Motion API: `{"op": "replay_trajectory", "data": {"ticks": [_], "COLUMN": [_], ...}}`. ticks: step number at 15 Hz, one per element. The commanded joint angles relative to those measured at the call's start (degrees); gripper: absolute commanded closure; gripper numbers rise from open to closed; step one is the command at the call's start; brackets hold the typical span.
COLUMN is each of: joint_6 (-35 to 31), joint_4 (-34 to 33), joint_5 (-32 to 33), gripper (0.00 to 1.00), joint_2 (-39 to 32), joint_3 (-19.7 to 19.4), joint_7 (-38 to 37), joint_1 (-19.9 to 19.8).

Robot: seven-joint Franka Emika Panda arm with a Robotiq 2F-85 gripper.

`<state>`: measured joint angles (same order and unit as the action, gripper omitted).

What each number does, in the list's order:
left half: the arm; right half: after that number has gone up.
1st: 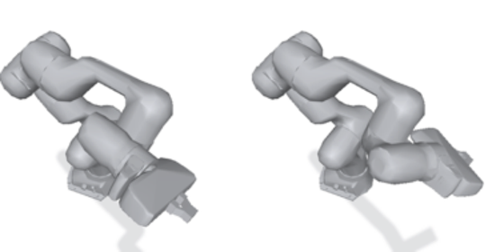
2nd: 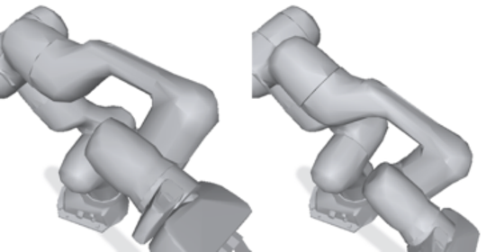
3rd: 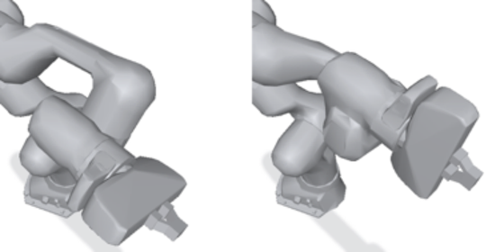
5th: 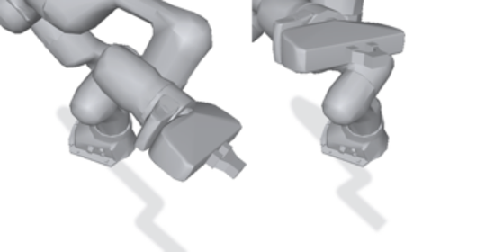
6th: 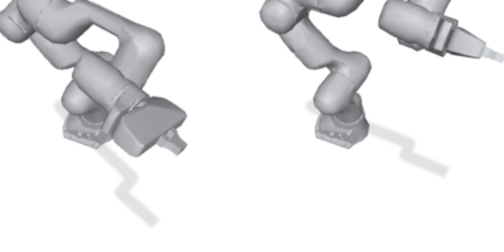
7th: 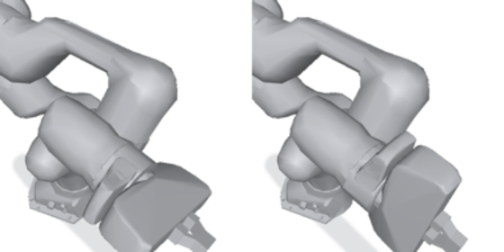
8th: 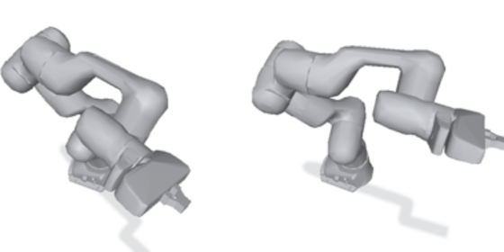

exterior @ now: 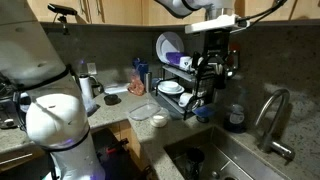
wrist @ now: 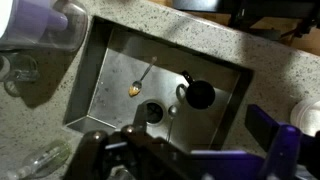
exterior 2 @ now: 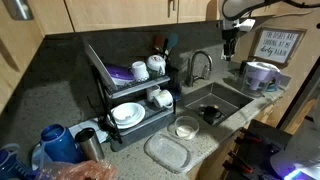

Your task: Pour the contents in the clear bowl on the right into the bowl on the left

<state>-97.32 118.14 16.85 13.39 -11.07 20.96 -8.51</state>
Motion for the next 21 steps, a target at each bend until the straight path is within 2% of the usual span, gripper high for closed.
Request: {"op": "replay_trajectory", "data": {"ticks": [1, 9, 21], "joint_6": [0.14, 0.14, -1.08], "joint_4": [-0.13, -0.13, 5.04], "joint_5": [0.0, 0.0, -3.31], "gripper": [0.0, 0.0, 0.0], "joint_2": [-0.04, -0.04, -1.18], "joint_3": [-0.1, -0.1, 1.2], "joint_7": [0.01, 0.01, 1.44], "joint_1": [0.12, 0.12, 2.66]}}
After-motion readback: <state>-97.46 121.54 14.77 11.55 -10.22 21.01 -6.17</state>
